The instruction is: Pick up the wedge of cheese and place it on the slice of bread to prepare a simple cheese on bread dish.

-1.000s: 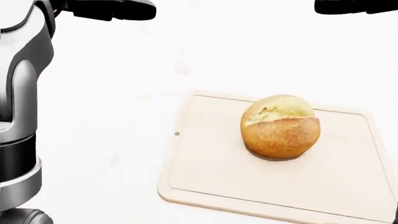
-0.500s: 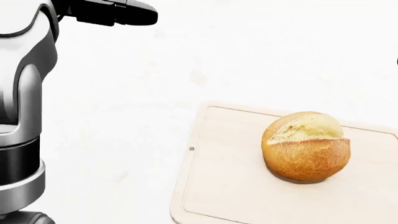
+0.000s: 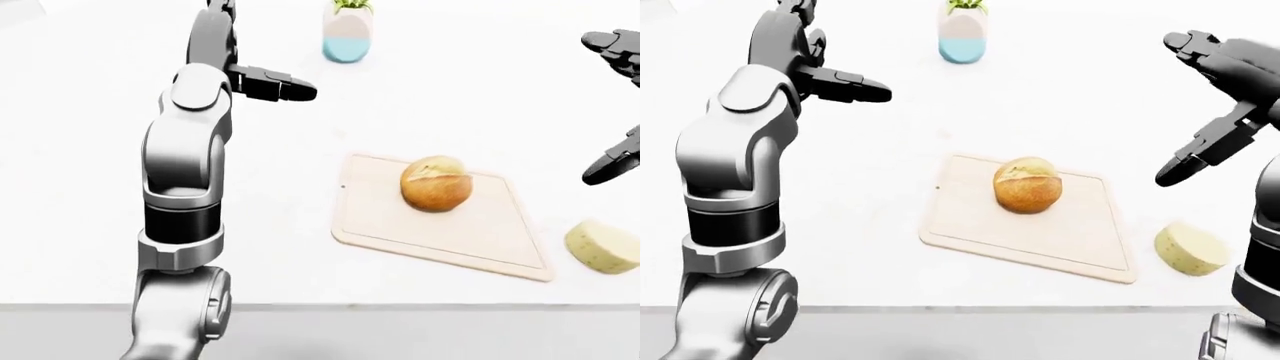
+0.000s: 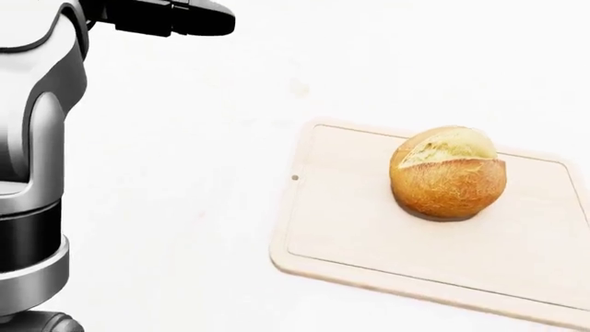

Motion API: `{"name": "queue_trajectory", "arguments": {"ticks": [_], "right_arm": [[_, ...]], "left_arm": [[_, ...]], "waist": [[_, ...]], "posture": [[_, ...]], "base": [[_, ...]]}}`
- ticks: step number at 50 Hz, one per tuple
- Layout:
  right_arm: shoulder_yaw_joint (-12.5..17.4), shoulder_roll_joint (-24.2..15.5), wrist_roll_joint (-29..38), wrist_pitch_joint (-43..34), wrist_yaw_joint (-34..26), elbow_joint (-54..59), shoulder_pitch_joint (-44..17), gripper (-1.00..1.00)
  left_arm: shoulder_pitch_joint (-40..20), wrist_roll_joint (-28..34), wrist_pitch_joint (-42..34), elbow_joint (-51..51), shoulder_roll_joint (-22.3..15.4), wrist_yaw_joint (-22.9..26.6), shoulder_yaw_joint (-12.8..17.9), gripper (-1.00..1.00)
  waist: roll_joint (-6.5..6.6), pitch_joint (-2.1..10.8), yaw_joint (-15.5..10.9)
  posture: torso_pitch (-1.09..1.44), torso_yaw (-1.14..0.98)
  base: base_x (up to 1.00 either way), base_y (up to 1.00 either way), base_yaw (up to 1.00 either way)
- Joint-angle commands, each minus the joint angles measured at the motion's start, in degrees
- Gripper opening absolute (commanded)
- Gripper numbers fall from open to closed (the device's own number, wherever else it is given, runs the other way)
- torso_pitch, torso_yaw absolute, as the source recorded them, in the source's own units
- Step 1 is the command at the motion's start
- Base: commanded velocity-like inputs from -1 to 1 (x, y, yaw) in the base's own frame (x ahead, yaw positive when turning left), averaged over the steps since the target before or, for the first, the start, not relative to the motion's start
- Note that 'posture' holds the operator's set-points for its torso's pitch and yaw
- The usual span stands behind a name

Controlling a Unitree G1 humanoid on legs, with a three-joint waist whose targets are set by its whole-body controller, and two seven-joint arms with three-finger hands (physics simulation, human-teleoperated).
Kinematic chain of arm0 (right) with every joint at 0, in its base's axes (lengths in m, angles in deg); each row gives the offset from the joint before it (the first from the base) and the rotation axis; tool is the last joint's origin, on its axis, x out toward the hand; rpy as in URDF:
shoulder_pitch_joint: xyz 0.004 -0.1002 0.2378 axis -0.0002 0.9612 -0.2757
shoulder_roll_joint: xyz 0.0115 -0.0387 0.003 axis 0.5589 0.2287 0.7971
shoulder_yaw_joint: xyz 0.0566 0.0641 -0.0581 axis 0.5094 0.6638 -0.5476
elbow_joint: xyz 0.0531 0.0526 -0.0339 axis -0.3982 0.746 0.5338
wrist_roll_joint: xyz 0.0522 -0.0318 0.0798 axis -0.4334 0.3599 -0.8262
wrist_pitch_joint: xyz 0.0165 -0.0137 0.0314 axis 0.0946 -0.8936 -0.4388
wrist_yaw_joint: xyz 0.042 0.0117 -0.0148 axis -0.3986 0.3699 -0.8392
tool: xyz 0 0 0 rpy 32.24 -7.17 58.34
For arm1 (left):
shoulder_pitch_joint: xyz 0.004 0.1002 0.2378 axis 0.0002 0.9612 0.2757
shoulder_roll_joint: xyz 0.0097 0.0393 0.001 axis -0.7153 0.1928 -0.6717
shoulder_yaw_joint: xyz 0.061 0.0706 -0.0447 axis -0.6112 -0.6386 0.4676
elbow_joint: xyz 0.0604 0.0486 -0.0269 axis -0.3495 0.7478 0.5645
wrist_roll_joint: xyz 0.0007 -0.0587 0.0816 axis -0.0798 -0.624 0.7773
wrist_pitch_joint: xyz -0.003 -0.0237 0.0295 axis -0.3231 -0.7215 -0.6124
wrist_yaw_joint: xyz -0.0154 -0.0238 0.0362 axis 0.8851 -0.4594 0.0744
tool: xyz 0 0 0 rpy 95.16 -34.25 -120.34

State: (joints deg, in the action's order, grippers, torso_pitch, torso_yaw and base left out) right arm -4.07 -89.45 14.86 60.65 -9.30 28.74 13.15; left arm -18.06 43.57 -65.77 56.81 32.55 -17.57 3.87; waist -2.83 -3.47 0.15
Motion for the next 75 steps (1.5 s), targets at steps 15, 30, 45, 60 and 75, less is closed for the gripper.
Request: {"name": "queue_trajectory", "arguments": {"ticks": [15,30,45,60,75], "right_arm": [[2.25,1.09,7.06,11.61,-2.57,0.82,2.30,1.00],[7.25,-0.57,6.18,12.39,-8.63,-6.55,9.11,1.00],[16.74,-1.51,5.59,8.89,-23.10,-16.01,20.93,1.00],[23.46,-0.35,7.45,11.33,-24.36,-15.10,27.30,1.00],[23.54,3.37,9.56,13.69,-22.02,-13.63,29.75,1.00]], "left_arm": [[-1.85,-0.04,2.12,-1.70,-0.90,-0.08,0.61,1.00],[-1.54,-0.02,2.33,-1.64,-0.63,-0.21,0.43,1.00],[-2.02,0.20,2.27,-1.29,-0.34,-0.25,0.23,1.00],[-2.99,0.80,1.22,-1.86,0.29,-0.12,-0.18,1.00],[-2.63,0.70,1.17,-2.19,-0.11,0.02,0.12,1.00]], "waist": [[-0.59,2.14,-0.36],[-0.24,2.51,-0.21],[-0.67,1.83,0.02],[-0.69,1.31,0.21],[-0.63,1.59,0.20]], "posture": [[0.00,0.00],[0.00,0.00],[0.00,0.00],[0.00,0.00],[0.00,0.00]], "base": [[0.00,0.00,0.00],[0.00,0.00,0.00],[0.00,0.00,0.00],[0.00,0.00,0.00],[0.00,0.00,0.00]]}}
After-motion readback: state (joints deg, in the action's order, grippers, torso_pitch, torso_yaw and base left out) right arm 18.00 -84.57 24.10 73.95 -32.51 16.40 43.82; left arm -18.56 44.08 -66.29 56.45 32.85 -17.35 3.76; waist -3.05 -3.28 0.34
